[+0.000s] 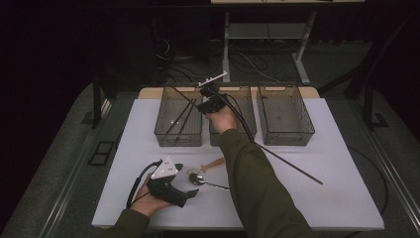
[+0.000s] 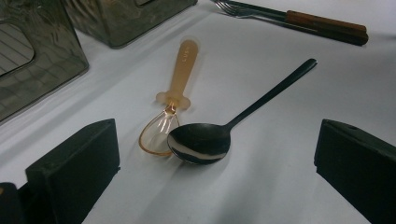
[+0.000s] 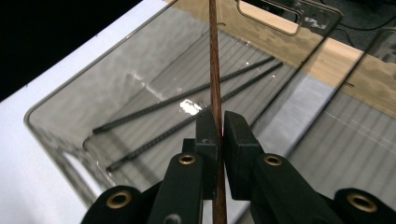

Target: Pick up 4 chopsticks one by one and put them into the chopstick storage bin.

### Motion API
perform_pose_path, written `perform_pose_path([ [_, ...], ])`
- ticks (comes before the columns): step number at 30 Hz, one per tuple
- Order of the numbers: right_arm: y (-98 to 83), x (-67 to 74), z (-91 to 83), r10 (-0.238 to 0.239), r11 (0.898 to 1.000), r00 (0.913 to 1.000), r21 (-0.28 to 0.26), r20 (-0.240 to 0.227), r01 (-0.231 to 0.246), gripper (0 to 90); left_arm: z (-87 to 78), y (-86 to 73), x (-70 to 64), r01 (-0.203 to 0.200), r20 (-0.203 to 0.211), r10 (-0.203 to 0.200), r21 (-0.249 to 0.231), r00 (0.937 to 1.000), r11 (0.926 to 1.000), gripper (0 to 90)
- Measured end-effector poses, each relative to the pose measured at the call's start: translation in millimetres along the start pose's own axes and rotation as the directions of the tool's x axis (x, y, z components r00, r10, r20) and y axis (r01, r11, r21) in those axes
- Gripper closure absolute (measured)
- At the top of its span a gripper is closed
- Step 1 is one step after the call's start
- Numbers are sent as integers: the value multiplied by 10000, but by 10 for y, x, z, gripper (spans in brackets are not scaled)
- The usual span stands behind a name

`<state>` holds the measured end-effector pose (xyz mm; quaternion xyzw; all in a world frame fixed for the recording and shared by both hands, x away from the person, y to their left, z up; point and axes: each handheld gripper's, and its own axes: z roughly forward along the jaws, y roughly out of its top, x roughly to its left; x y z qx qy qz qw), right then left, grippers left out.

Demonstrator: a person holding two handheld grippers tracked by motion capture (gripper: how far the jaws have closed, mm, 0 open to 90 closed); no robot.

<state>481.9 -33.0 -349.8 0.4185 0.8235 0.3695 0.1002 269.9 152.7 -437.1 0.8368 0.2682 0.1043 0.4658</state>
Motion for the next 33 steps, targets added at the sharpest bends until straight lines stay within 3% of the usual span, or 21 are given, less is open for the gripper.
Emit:
perform_pose_path([
  [8, 123, 109, 282, 313, 9989, 9993, 342, 227, -321, 844, -4, 5, -8, -42, 62, 42, -65, 10000, 10000, 0],
  [16, 143, 207, 446, 554, 9971, 9984, 522, 141, -561, 843, -10, 9, -11, -32, 80, 32, -62, 10000, 10000, 0],
  [20, 148, 222, 484, 440, 9975, 9989, 540, 171, -448, 832, -9, 11, -12, -59, 103, 60, -78, 9999, 10000, 0],
  [21, 150, 229, 475, 448, 9983, 9990, 381, 94, -452, 776, -8, 11, -14, -24, 114, 25, -124, 9999, 9999, 0],
  [29, 136, 257, 372, -46, 10000, 9996, 57, -270, 47, 616, -13, 13, -4, -121, 68, 122, -101, 9999, 9999, 0],
  [33, 78, 223, 266, -32, 9999, 9985, -108, -554, 26, 535, -23, 13, 0, -230, 55, 230, -22, 9997, 9997, 0],
])
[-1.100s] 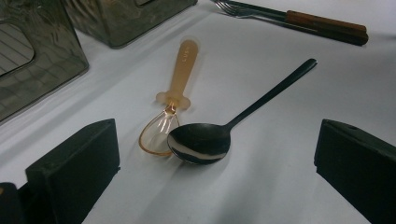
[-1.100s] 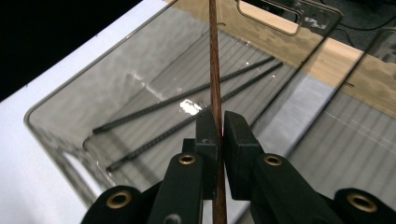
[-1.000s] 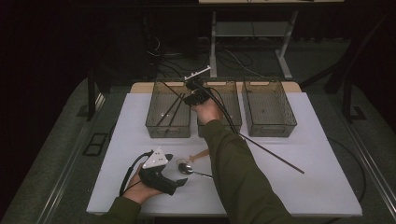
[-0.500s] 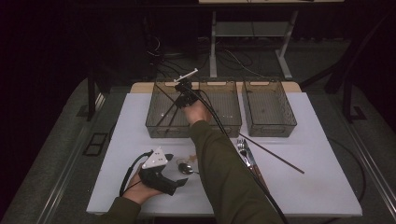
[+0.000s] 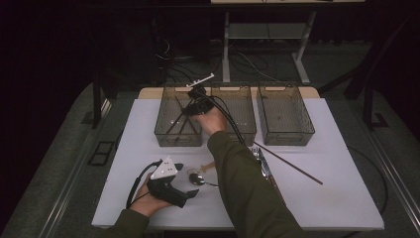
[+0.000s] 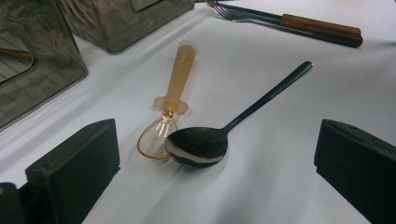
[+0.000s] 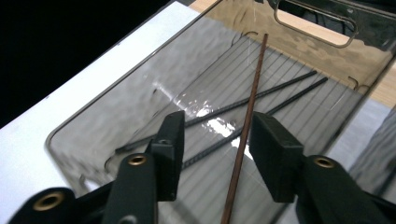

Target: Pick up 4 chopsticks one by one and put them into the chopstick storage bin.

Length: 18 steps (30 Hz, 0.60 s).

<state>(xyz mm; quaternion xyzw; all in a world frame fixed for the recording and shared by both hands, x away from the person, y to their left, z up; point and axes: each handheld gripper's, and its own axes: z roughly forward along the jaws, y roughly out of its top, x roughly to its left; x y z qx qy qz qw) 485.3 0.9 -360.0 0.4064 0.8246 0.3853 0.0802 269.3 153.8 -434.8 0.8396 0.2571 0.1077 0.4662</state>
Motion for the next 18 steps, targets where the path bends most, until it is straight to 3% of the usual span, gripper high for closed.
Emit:
perform_pose_path([
  [6, -203, -159, -298, -325, 9984, 9973, -477, -662, 294, 447, -16, 0, 1, 42, 28, -41, -67, 10000, 10000, 0],
  [10, -291, -218, -431, -462, 9968, 9958, -694, -796, 407, 428, -13, -4, 4, 116, 11, -116, -75, 9999, 9999, 0],
  [11, -364, -271, -542, -545, 9954, 9946, -834, -889, 471, 415, -11, -4, 1, 186, 25, -186, -79, 9998, 9998, 0],
  [13, -389, -289, -579, -570, 9947, 9937, -912, -965, 482, 409, -10, -5, 5, 167, 46, -167, -58, 9999, 9998, 0],
  [18, -585, -400, -863, -893, 9902, 9896, -1172, -1124, 760, 387, -8, -10, 3, 167, 31, -166, -86, 9999, 9998, 0],
])
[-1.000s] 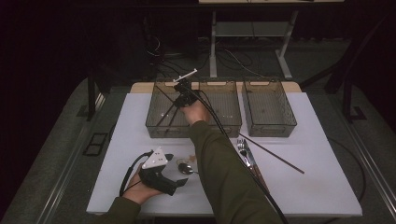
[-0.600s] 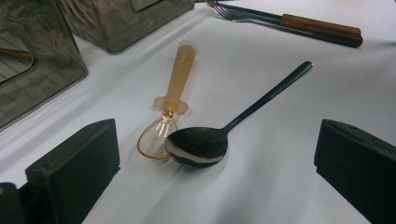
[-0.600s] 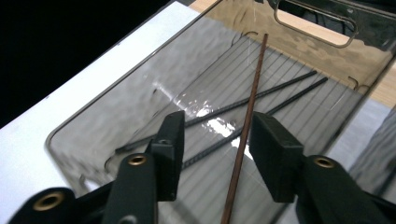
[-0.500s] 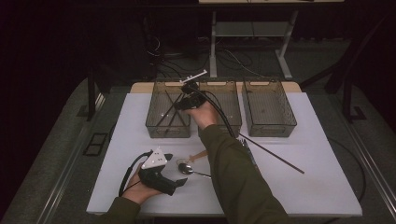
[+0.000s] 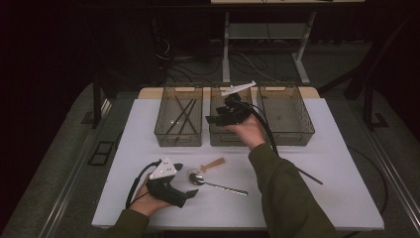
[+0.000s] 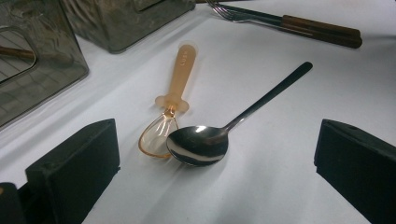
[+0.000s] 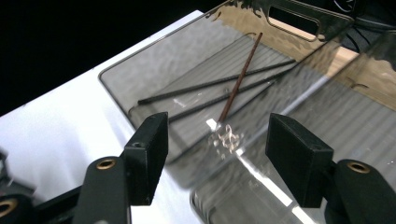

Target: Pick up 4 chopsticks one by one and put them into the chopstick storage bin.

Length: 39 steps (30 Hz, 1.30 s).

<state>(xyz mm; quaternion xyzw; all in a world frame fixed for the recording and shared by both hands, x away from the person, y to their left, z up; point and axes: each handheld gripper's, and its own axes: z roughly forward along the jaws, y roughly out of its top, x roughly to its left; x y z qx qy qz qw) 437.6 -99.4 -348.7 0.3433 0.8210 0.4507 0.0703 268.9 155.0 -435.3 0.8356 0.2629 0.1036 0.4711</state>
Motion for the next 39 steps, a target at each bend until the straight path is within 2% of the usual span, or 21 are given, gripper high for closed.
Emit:
perform_pose_path([
  [2, -30, -14, -52, -18, 10000, 10000, -75, -19, 18, 387, -2, -3, 4, 14, -40, -14, 48, 10000, 10000, 0],
  [6, -171, -88, -314, -91, 9995, 9999, -312, -66, 89, 386, -9, -10, 7, 57, -64, -57, 22, 10000, 10000, 0],
  [8, -191, -95, -349, -117, 9994, 9999, -340, -76, 114, 386, -9, -13, 10, 95, -100, -95, 17, 9999, 10000, 0],
  [13, -336, -133, -574, -293, 9985, 9993, -468, -246, 282, 367, -11, -14, 20, 32, -136, -31, 103, 9999, 9999, 0],
  [18, -553, -202, -811, -451, 9964, 9975, -748, -549, 409, 362, -4, -16, 18, 67, -153, -65, 93, 9999, 9999, 0],
  [19, -553, -202, -811, -451, 9964, 9975, -748, -549, 409, 362, -2, -16, 18, 87, -158, -86, 89, 9998, 9999, 0],
  [21, -661, -228, -919, -485, 9957, 9975, -808, -508, 443, 362, -2, -16, 17, 81, -153, -79, 84, 9999, 9999, 0],
  [30, -967, -296, -1138, -552, 9971, 9978, -539, -378, 531, 364, -9, -14, 20, 71, -148, -69, 97, 9999, 9999, 0],
  [38, -1252, -433, -1317, -300, 9995, 9995, -130, -81, 299, 362, -21, -14, 21, -6, -200, 9, 125, 9998, 9999, 0],
  [39, -1336, -467, -1364, -199, 9998, 9998, -30, 4, 199, 362, -23, -14, 24, -35, -197, 38, 135, 9998, 9999, 0],
])
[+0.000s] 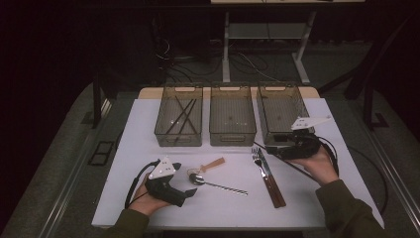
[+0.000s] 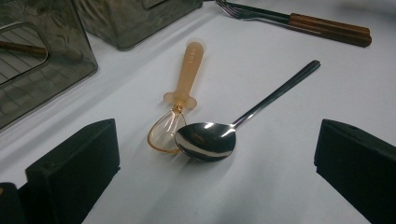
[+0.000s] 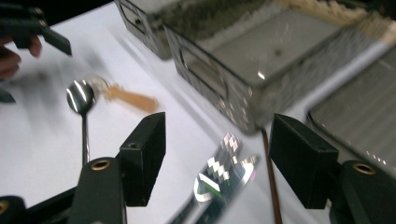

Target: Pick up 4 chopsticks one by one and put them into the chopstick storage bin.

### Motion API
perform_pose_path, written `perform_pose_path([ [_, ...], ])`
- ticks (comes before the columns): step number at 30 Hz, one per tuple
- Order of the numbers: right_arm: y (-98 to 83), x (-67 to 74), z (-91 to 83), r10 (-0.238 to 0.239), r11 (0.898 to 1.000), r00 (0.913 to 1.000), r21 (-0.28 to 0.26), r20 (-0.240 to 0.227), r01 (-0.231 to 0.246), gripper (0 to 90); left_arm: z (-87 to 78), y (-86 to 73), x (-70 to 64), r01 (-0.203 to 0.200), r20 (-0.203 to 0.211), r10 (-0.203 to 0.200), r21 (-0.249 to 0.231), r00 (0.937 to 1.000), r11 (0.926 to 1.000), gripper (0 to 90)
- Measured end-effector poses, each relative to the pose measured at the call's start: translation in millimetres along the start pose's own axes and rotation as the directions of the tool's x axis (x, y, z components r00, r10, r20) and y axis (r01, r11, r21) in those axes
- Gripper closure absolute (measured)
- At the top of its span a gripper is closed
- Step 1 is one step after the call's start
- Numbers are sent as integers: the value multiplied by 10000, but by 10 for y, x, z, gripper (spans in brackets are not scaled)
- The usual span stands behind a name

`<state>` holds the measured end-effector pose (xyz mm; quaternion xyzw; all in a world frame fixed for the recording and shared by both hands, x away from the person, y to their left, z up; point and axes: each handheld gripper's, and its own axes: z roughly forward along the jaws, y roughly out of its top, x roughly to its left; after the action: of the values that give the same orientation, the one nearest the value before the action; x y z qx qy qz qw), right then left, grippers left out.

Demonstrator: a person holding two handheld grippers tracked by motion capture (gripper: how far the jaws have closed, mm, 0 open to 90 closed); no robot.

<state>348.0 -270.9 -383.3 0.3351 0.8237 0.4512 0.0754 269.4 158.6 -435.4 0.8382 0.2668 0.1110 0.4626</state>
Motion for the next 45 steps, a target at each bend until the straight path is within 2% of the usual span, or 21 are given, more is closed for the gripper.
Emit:
perform_pose_path([
  [8, -248, -92, -155, 152, 9993, 9995, 325, 284, -162, 383, -4, 4, -1, -21, -27, 21, 4, 10000, 10000, 0],
  [10, -328, -129, -182, 93, 9983, 9991, 564, 419, -117, 398, -2, 4, 0, -35, -38, 35, 38, 10000, 10000, 0],
  [11, -403, -164, -200, 161, 9959, 9983, 878, 563, -210, 425, -3, 5, -1, -41, -36, 41, 48, 10000, 10000, 0],
  [13, -432, -179, -205, 103, 9955, 9978, 938, 655, -164, 445, -3, 5, -3, -43, -39, 44, 45, 10000, 10000, 0],
  [15, -540, -237, -248, 221, 9916, 9968, 1252, 771, -316, 513, -3, 4, -2, -45, -36, 45, 46, 10000, 10000, 0],
  [22, -675, -289, -316, 256, 9859, 9964, 1627, 803, -384, 629, 3, 5, -6, -21, -40, 21, 38, 10000, 10000, 0],
  [25, -717, -305, -297, 118, 9799, 9949, 1971, 1006, -315, 673, 5, 6, -8, -17, -46, 17, 29, 10000, 10000, 0],
  [31, -786, -366, -242, 172, 9692, 9953, 2430, 957, -401, 748, 8, 6, -10, -33, -17, 33, 38, 10000, 10000, 0],
  [39, -795, -359, -196, 50, 9621, 9953, 2710, 971, -313, 773, 8, 7, -10, -98, -16, 99, 97, 10000, 9999, 0],
  [42, -800, -344, -180, -248, 9593, 9929, 2821, 1160, -90, 806, 13, 8, -11, -93, -3, 93, 111, 10000, 9999, 0],
  [45, -803, -343, -179, -316, 9591, 9924, 2830, 1185, -32, 827, 10, 9, -11, -110, 5, 110, 127, 9999, 9999, 0],
])
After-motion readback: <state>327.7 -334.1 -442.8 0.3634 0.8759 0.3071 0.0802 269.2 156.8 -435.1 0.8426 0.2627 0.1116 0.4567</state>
